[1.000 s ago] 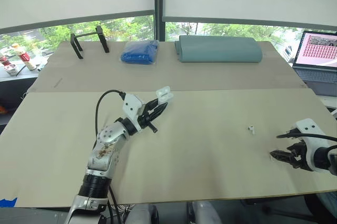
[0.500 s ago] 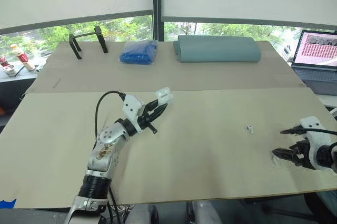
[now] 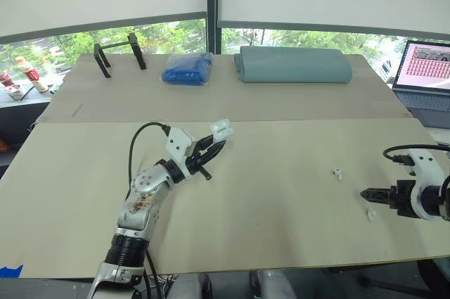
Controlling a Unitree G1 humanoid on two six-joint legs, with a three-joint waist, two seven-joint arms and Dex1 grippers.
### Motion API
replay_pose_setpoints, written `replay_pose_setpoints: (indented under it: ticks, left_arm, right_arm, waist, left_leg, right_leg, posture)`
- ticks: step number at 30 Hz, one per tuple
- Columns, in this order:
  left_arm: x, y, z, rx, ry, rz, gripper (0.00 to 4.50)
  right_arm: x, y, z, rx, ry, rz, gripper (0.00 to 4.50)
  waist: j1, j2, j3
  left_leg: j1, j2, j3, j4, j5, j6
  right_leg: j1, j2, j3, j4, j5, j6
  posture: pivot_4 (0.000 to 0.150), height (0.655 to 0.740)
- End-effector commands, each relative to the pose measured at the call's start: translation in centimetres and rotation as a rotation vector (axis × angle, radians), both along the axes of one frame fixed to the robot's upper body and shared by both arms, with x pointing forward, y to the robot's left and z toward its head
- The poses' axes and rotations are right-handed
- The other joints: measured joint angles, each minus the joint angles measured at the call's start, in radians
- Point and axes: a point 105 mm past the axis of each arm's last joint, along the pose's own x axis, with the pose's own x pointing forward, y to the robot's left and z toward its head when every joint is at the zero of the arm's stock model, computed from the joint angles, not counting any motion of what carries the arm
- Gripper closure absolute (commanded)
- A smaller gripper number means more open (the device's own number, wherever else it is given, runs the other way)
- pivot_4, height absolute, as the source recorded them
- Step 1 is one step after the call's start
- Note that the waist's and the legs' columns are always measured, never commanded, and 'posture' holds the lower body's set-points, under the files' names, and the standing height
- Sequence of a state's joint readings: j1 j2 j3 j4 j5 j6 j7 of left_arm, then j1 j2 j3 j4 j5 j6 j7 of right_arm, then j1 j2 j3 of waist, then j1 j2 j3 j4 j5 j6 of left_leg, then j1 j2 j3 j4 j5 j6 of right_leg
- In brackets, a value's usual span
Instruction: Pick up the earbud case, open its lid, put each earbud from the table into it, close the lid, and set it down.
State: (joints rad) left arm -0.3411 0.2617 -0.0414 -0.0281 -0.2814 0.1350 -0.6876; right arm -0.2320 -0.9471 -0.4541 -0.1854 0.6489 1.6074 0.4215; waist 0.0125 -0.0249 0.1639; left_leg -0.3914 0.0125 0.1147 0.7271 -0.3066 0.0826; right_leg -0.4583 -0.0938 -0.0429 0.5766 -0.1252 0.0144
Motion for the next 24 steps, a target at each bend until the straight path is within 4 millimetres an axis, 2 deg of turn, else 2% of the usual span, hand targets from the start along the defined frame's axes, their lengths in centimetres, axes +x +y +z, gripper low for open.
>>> replay_pose_setpoints:
  ticks: [1,12,24]
  left_arm:
    - [-0.7,-0.3,1.2,-0.018,-0.043,-0.013,3.94]
    - [-1.0,-0.2,1.0,-0.016,-0.032,-0.003,3.94]
    - [-1.0,-0.2,1.1,-0.01,-0.033,-0.002,3.94]
  right_arm:
    - [-0.3,-0.3,0.5,-0.023,0.007,0.0,2.07]
    - [-1.2,-0.6,-0.6,-0.016,0.074,-0.028,2.07]
    - [-0.8,-0.7,-1.4,0.016,0.086,-0.078,2.07]
  waist:
    - [0.0,0.0,0.0]
    - [-0.001,0.0,0.0]
    - [-0.001,0.0,0.0]
  left_leg:
    - [0.0,0.0,0.0,0.0,0.0,0.0]
    - [0.001,0.0,0.0,0.0,0.001,-0.001]
    - [0.001,0.0,0.0,0.0,0.001,-0.001]
  right_leg:
    - [0.0,0.0,0.0,0.0,0.0,0.0]
    - [0.0,0.001,0.001,0.001,-0.004,0.004]
    - [0.0,0.001,0.001,0.001,-0.004,0.005]
  posture:
    - [0.15,0.74]
    - [0.15,0.74]
    - [0.15,0.74]
